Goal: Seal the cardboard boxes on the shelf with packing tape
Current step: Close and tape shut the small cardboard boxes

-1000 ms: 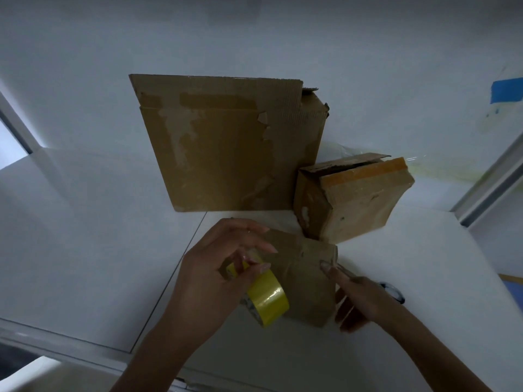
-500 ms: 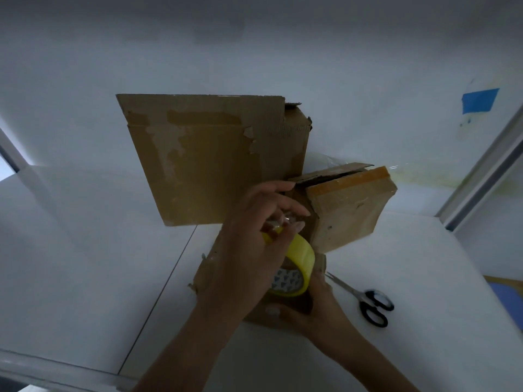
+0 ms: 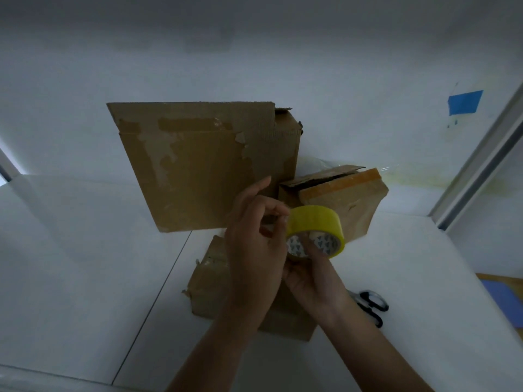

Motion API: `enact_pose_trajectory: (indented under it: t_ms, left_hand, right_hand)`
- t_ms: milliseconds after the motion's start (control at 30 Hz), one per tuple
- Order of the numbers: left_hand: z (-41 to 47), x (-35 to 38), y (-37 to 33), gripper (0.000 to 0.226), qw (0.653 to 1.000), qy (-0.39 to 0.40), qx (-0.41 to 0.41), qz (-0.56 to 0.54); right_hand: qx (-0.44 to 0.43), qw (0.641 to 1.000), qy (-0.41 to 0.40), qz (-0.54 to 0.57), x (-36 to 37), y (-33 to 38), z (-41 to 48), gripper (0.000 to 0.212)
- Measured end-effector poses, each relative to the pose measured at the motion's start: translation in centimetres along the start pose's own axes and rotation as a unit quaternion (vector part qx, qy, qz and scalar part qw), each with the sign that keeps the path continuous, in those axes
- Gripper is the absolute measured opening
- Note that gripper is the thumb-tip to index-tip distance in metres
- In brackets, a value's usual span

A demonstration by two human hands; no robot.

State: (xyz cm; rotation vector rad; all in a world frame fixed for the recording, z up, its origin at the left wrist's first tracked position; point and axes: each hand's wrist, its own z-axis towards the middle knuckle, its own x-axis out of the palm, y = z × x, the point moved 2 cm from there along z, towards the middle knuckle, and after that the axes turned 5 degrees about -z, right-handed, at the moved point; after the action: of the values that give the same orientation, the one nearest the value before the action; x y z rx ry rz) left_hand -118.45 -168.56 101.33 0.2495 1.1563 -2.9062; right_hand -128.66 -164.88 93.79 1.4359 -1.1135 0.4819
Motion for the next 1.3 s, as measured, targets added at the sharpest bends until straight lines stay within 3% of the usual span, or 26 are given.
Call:
enact_pose_trajectory:
  t_ms: [67, 100, 167, 233, 267, 300, 400, 433, 467, 500, 567, 600, 700, 733, 800, 967, 1100, 1300]
  left_hand:
    - [-0.1, -0.2, 0.3, 0.017, 0.999, -0.032, -0.024, -0.010]
    - [-0.2, -0.4, 0.6, 0.018, 0.998, -0.046, -0.044, -0.018]
    - [-0.3, -0.9, 1.5, 0.019, 0.990, -0.070, -0.113, -0.039]
    - [-0.6, -1.3, 2.7, 0.019, 0.976, -0.079, -0.199, -0.048]
    - [-0.8, -1.5, 3.4, 0.020, 0.968, -0.074, -0.238, -0.042]
    - [-1.0, -1.8, 4.1, 0.024, 0.961, -0.065, -0.268, -0.025]
    - [-1.0, -3.7, 6.3, 0.024, 0.945, -0.072, -0.316, 0.039]
    - [-0.8, -4.4, 7.1, 0.022, 0.939, -0.083, -0.333, 0.020]
    - [-0.4, -4.8, 7.6, 0.022, 0.931, -0.082, -0.356, -0.016]
    - [-0.3, -5.0, 7.9, 0.024, 0.923, -0.069, -0.375, -0.041]
    - [-0.2, -4.8, 7.7, 0.023, 0.925, -0.012, -0.378, -0.027]
    - [-0.2, -4.6, 7.4, 0.024, 0.928, 0.015, -0.373, -0.006]
    - [-0.8, -4.2, 6.9, 0.033, 0.939, 0.058, -0.338, 0.016]
    - [-1.0, -4.3, 7.0, 0.036, 0.942, 0.057, -0.329, 0.021]
    - [-1.2, -4.4, 7.3, 0.039, 0.945, 0.064, -0.320, 0.032]
    - [-1.7, -4.4, 7.9, 0.030, 0.958, 0.077, -0.261, 0.087]
    - [-1.7, -4.3, 7.9, 0.019, 0.972, 0.003, -0.183, 0.147]
    - [-0.2, -5.6, 8.6, 0.013, 0.971, -0.063, -0.223, 0.064]
  right_hand:
    - [-0.015, 0.999, -0.009, -0.047, 0.0, -0.4, 0.3, 0.082]
    - [-0.024, 0.997, -0.019, -0.074, 0.1, -0.6, 0.2, 0.076]
    - [-0.054, 0.986, -0.071, -0.141, -0.4, -0.4, 0.0, 0.048]
    - [-0.103, 0.951, -0.113, -0.267, -0.6, 0.5, -0.4, 0.027]
    - [-0.137, 0.915, -0.126, -0.357, -0.6, 1.2, -0.6, 0.023]
    - [-0.183, 0.855, -0.143, -0.464, -0.8, 2.1, -0.8, 0.018]
    - [-0.359, 0.581, -0.192, -0.705, -1.0, 5.1, -1.8, 0.020]
    - [-0.390, 0.521, -0.204, -0.732, -1.4, 5.9, -2.1, 0.024]
    - [-0.397, 0.498, -0.219, -0.740, -1.9, 6.6, -2.1, 0.028]
    - [-0.389, 0.503, -0.232, -0.736, -2.4, 7.2, -2.1, 0.028]
    - [-0.351, 0.556, -0.255, -0.709, -3.2, 7.5, -2.0, 0.026]
    - [-0.323, 0.600, -0.259, -0.684, -3.3, 7.4, -1.9, 0.025]
    - [-0.222, 0.778, -0.241, -0.536, -3.3, 6.8, -1.8, 0.025]
    - [-0.198, 0.816, -0.230, -0.492, -3.1, 6.6, -1.9, 0.026]
    - [-0.191, 0.842, -0.215, -0.457, -2.7, 6.2, -2.2, 0.027]
    - [-0.255, 0.807, -0.211, -0.489, -1.5, 6.5, -2.5, 0.022]
    - [-0.303, 0.727, -0.200, -0.582, -0.2, 6.4, -2.4, 0.038]
    - [-0.348, 0.619, -0.160, -0.686, 1.1, 5.3, -2.0, 0.027]
